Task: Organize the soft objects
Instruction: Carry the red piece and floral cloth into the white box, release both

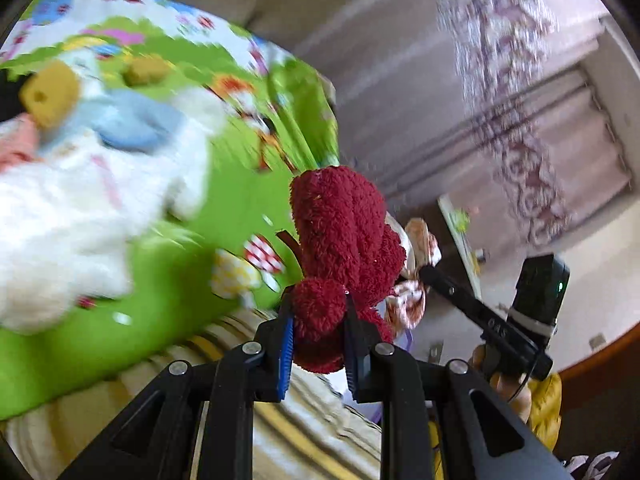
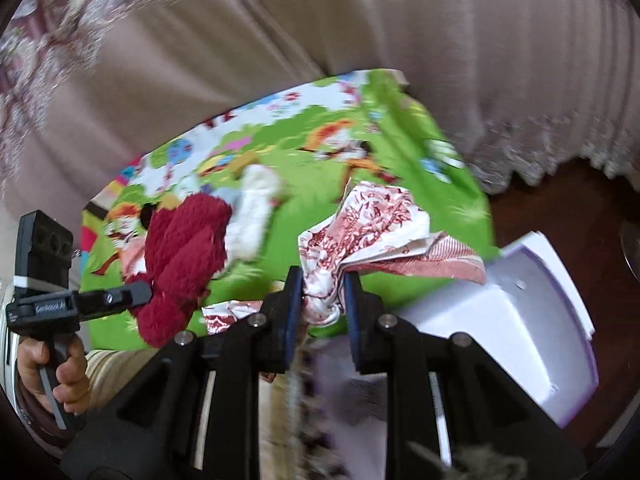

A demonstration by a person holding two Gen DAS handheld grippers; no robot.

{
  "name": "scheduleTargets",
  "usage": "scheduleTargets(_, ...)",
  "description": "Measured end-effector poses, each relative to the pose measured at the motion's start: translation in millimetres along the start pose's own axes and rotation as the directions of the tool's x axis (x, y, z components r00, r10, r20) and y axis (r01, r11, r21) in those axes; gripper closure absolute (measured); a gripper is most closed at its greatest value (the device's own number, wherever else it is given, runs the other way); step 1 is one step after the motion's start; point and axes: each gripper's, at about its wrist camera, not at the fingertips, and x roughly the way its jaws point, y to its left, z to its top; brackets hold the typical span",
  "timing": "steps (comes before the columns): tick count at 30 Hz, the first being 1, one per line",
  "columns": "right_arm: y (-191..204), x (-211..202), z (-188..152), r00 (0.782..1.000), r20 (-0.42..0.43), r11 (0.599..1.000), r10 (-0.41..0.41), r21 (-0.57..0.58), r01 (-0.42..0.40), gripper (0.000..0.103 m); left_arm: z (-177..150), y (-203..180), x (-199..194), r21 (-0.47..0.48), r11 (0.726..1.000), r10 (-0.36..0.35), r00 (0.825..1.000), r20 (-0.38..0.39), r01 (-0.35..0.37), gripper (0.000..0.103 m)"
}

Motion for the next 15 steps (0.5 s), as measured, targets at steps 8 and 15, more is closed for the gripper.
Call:
scheduleTargets(8, -73, -16, -30, 0.991, -0.029, 0.987, -0.128, 0.099, 0.131, 0.079, -13, -46, 67, 0.095, 0.995, 0.025, 0.986, -0.168, -0.009, 0.081)
scheduleTargets(15, -122, -34, -46, 0.974, -0.04, 0.959, -0.225, 0.168, 0.228, 0.077, -11, -71, 115, 0.154, 0.988, 0.039, 0.969, -0.244, -0.001, 0.071)
